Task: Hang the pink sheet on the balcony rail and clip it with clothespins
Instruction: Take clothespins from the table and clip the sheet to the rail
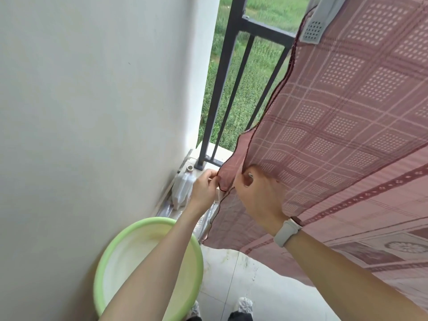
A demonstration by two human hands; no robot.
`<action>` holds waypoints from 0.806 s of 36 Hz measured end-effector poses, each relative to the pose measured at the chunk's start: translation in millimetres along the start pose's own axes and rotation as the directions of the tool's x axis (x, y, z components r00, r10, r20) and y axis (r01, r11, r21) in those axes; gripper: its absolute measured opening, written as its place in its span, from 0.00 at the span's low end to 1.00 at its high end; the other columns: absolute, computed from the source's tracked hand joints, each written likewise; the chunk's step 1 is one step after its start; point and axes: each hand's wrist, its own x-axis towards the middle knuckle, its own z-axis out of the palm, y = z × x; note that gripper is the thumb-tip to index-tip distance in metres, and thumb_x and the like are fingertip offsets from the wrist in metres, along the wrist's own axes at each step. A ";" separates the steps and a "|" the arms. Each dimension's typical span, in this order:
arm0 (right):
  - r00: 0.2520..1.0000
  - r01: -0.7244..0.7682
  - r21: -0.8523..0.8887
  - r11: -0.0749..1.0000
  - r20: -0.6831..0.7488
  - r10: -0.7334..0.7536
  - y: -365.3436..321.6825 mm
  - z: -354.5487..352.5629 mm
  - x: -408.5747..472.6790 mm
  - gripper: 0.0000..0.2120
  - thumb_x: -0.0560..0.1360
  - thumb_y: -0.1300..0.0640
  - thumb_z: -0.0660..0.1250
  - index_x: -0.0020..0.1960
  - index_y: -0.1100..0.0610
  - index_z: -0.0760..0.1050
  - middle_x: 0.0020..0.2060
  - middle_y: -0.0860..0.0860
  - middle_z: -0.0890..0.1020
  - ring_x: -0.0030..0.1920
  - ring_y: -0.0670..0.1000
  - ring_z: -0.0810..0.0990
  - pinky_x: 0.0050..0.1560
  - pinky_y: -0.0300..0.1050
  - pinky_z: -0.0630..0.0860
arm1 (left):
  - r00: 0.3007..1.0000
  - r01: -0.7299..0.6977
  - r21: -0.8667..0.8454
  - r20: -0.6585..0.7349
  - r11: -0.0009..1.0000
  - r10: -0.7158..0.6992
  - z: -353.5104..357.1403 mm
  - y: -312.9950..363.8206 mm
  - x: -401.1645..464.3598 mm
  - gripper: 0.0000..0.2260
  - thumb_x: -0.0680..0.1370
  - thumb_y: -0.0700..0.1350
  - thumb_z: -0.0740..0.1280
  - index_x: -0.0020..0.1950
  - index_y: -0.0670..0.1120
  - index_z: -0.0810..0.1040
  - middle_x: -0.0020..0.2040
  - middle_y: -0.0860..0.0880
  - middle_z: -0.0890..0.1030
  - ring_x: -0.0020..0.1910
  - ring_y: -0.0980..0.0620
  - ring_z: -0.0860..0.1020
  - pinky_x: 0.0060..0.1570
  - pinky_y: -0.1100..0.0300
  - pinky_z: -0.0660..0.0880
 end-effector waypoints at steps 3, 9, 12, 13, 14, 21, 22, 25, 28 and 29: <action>0.999 0.036 0.056 0.998 -0.039 -0.034 10.2 -2.8 -3.0 0.10 0.72 0.55 0.65 0.33 0.55 0.71 0.24 0.46 0.73 0.24 0.45 0.69 0.23 0.36 0.61 | 0.998 -0.067 0.007 0.007 0.998 0.067 -5.7 16.0 5.3 0.07 0.78 0.35 0.58 0.44 0.43 0.73 0.34 0.54 0.73 0.33 0.58 0.69 0.35 0.64 0.65; 0.992 0.103 0.161 0.982 -0.088 -0.090 17.0 -11.8 -10.2 0.08 0.71 0.50 0.63 0.35 0.53 0.72 0.26 0.44 0.75 0.25 0.41 0.69 0.25 0.37 0.67 | 0.962 -0.275 -0.111 -0.028 0.955 0.273 -23.3 64.2 16.2 0.08 0.80 0.37 0.54 0.44 0.45 0.69 0.33 0.54 0.68 0.28 0.61 0.66 0.31 0.65 0.64; 0.998 0.063 0.102 0.993 -0.017 -0.061 16.5 -9.3 -10.6 0.20 0.68 0.35 0.58 0.41 0.52 0.73 0.31 0.44 0.80 0.31 0.47 0.77 0.31 0.41 0.74 | 0.967 -0.250 -0.160 -0.085 0.955 0.239 -13.6 64.1 12.8 0.09 0.81 0.37 0.53 0.44 0.46 0.68 0.34 0.54 0.70 0.29 0.62 0.67 0.31 0.64 0.66; 0.999 0.042 0.086 0.995 0.026 -0.044 15.9 -7.4 -10.3 0.24 0.67 0.31 0.56 0.43 0.52 0.72 0.34 0.45 0.80 0.34 0.48 0.78 0.34 0.42 0.74 | 0.974 -0.222 -0.144 -0.081 0.964 0.212 -8.8 56.3 10.9 0.09 0.81 0.37 0.53 0.44 0.46 0.68 0.34 0.54 0.70 0.30 0.62 0.68 0.33 0.64 0.66; 0.998 0.023 0.068 0.997 0.059 -0.027 15.8 -5.5 -9.6 0.27 0.66 0.29 0.55 0.45 0.52 0.72 0.36 0.45 0.81 0.36 0.49 0.79 0.35 0.43 0.74 | 0.982 -0.184 -0.104 -0.061 0.977 0.179 -5.0 45.8 9.4 0.09 0.81 0.37 0.54 0.43 0.45 0.68 0.34 0.55 0.70 0.31 0.62 0.69 0.34 0.64 0.66; 0.996 -0.035 -0.169 0.985 0.069 0.047 19.7 10.5 -3.5 0.25 0.68 0.35 0.64 0.48 0.57 0.70 0.37 0.52 0.81 0.38 0.56 0.81 0.37 0.47 0.74 | 0.992 -0.065 0.170 0.116 0.983 0.046 -12.9 -3.1 10.4 0.10 0.78 0.37 0.57 0.39 0.44 0.73 0.32 0.50 0.73 0.35 0.45 0.75 0.40 0.46 0.75; 0.995 -0.044 -0.180 0.983 0.082 0.059 19.8 11.7 -3.3 0.26 0.69 0.34 0.62 0.49 0.57 0.69 0.38 0.53 0.82 0.39 0.57 0.81 0.37 0.48 0.74 | 0.993 -0.061 0.140 0.113 0.988 0.045 -16.0 1.7 13.1 0.10 0.78 0.37 0.57 0.39 0.44 0.73 0.32 0.50 0.74 0.36 0.44 0.76 0.40 0.44 0.76; 0.992 -0.076 -0.161 0.984 0.085 0.090 15.0 13.0 0.4 0.31 0.68 0.31 0.60 0.52 0.59 0.67 0.39 0.55 0.80 0.39 0.59 0.81 0.33 0.47 0.71 | 0.994 -0.077 0.021 0.085 0.997 0.075 -22.3 26.6 24.2 0.08 0.78 0.36 0.57 0.41 0.42 0.73 0.37 0.44 0.76 0.39 0.43 0.77 0.42 0.45 0.79; 0.990 -0.111 -0.094 0.989 0.083 0.118 14.2 15.5 5.2 0.29 0.71 0.34 0.60 0.54 0.61 0.67 0.40 0.56 0.79 0.40 0.60 0.79 0.36 0.48 0.72 | 0.989 -0.128 -0.079 0.058 0.989 0.133 -21.7 57.5 29.1 0.10 0.79 0.36 0.57 0.40 0.45 0.71 0.36 0.48 0.73 0.36 0.54 0.74 0.43 0.54 0.80; 0.989 -0.129 -0.044 0.991 0.074 0.132 15.3 14.9 6.6 0.27 0.72 0.37 0.61 0.55 0.61 0.67 0.40 0.57 0.79 0.40 0.60 0.79 0.37 0.49 0.74 | 0.991 -0.114 -0.115 0.060 0.987 0.122 -20.0 62.3 29.7 0.11 0.80 0.37 0.56 0.39 0.47 0.70 0.35 0.49 0.71 0.34 0.56 0.72 0.43 0.56 0.80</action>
